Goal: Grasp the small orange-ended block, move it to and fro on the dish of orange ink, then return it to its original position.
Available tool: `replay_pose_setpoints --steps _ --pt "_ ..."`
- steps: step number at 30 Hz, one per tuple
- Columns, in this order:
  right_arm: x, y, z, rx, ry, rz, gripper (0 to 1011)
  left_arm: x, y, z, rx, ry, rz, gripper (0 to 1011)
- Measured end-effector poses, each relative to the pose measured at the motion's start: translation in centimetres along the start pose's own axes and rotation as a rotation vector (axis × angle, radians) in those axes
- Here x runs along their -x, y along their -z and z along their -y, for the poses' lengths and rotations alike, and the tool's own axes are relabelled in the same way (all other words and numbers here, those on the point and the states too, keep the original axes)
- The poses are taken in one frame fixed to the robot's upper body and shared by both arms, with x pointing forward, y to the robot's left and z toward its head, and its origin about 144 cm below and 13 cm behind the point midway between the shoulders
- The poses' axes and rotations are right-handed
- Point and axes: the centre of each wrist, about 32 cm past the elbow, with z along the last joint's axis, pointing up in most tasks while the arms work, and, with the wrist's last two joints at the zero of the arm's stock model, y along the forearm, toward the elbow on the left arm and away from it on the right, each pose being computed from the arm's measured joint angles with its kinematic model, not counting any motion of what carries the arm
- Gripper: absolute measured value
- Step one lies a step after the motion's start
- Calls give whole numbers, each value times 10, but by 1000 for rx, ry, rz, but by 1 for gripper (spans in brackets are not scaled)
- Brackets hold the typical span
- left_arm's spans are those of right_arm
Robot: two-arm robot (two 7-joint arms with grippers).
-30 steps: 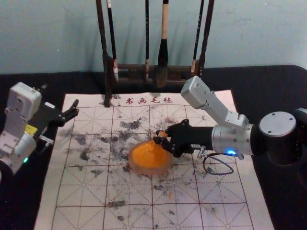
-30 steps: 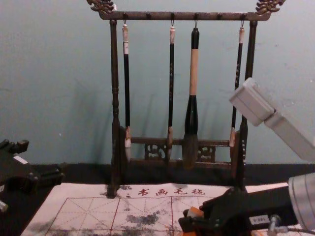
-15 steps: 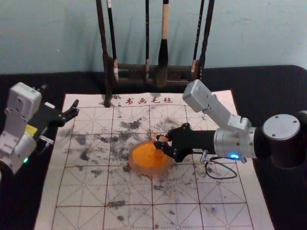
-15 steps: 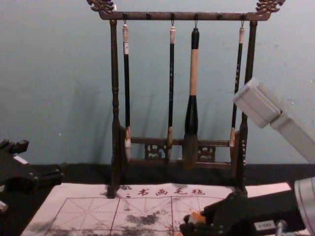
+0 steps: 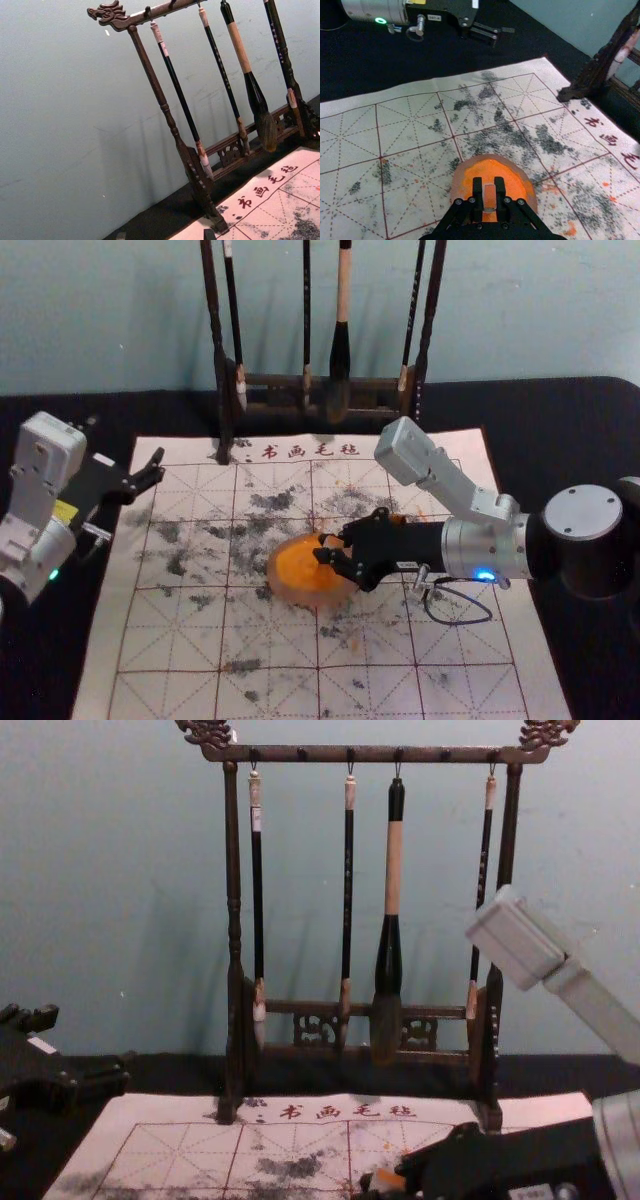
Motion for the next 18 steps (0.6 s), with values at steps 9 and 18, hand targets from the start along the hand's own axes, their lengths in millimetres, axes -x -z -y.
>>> replay_pose_setpoints --steps 9,18 --pt "2 -4 -10 -8 -22 3 109 0 0 0 0 0 0 1001" --pt "-1 -10 -21 -15 -27 9 109 0 0 0 0 0 0 1001"
